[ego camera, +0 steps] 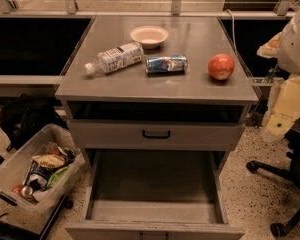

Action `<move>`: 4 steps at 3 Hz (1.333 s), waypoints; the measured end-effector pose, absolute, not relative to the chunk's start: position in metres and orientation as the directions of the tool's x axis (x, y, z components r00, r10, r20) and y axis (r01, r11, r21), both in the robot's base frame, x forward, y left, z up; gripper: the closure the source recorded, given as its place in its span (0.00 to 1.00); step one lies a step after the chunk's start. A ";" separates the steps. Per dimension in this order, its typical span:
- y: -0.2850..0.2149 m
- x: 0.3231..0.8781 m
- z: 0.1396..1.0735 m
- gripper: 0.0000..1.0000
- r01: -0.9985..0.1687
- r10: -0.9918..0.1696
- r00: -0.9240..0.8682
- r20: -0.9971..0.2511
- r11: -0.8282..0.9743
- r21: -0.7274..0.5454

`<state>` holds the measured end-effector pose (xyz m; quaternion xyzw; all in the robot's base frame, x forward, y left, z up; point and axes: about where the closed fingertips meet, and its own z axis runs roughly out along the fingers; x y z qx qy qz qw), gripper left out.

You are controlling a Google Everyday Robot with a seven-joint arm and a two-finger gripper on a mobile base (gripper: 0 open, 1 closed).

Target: Place redbull can into middle drawer

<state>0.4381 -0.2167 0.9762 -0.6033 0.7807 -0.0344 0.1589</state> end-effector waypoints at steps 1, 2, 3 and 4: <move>-0.217 0.438 0.976 0.00 -0.931 -0.953 -0.222 -0.207 0.270 -0.246; -0.220 0.441 0.983 0.00 -0.920 -0.947 -0.229 -0.225 0.286 -0.267; -0.220 0.442 0.984 0.00 -0.918 -0.946 -0.231 -0.228 0.289 -0.271; -0.209 0.476 0.984 0.00 -0.938 -0.951 -0.169 -0.258 0.236 -0.253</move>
Offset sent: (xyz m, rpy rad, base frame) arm 0.0064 -0.0082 0.0090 0.0284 -0.0373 -0.0316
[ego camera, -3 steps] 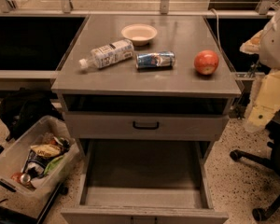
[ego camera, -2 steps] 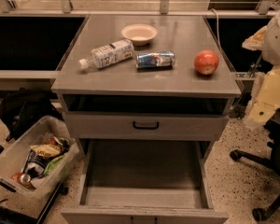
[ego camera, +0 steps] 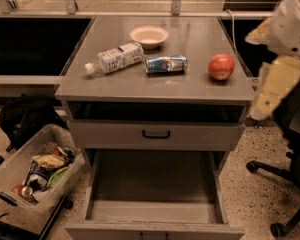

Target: Place redbull can into middle drawer

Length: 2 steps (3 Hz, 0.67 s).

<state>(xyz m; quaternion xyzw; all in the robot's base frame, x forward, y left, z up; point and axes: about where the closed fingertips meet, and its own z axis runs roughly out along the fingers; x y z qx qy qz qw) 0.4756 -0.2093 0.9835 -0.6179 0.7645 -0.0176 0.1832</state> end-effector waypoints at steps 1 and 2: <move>-0.195 0.520 0.983 0.00 -0.958 -0.950 -0.090 -0.300 0.165 -0.235; -0.161 0.581 0.958 0.00 -0.983 -0.944 -0.048 -0.325 0.102 -0.150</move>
Offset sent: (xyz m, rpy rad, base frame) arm 0.2487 0.1437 -0.0073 0.1814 0.1367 0.3591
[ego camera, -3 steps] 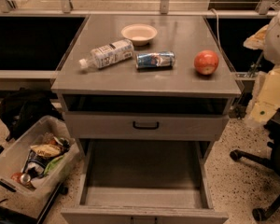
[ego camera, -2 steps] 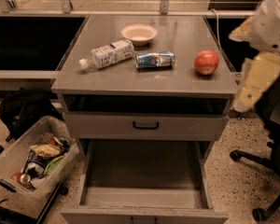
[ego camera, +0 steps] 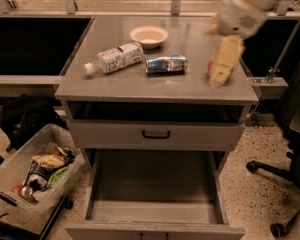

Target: Place redbull can into middle drawer

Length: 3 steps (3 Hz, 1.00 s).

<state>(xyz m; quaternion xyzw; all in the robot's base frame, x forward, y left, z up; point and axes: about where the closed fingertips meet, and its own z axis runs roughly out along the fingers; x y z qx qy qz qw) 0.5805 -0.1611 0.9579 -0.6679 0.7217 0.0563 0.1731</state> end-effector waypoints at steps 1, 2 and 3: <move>-0.106 0.645 0.929 0.00 -0.994 -0.930 0.018 -0.368 0.024 -0.110; -0.048 0.703 0.894 0.00 -0.997 -0.924 0.011 -0.383 0.021 -0.079; -0.013 0.735 0.893 0.00 -0.993 -0.911 0.014 -0.413 0.037 -0.115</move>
Offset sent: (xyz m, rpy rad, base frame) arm 0.2259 0.1551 -0.0031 0.0726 0.0936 0.1153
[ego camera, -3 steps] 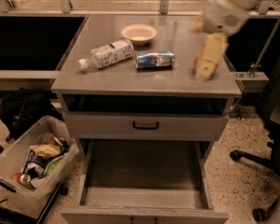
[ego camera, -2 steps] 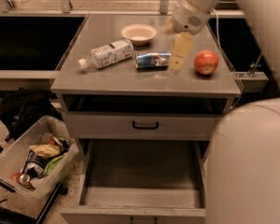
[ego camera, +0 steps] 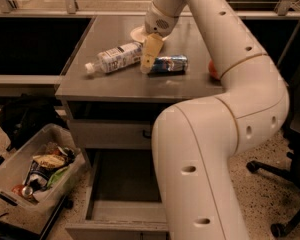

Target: Place redbull can into middle drawer

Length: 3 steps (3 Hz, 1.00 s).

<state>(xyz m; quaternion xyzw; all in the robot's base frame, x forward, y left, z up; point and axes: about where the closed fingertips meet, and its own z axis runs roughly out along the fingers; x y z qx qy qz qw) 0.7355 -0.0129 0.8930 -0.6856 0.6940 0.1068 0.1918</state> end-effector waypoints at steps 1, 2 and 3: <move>-0.007 0.750 0.906 0.00 -0.983 -0.898 0.029 -0.439 0.055 -0.177; -0.009 0.759 0.902 0.00 -0.978 -0.891 0.019 -0.453 0.077 -0.192; -0.040 0.761 0.895 0.00 -0.975 -0.875 -0.032 -0.483 0.135 -0.179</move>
Offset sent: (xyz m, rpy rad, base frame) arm 0.0166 -0.0117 0.0084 0.0342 -0.0548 -0.0420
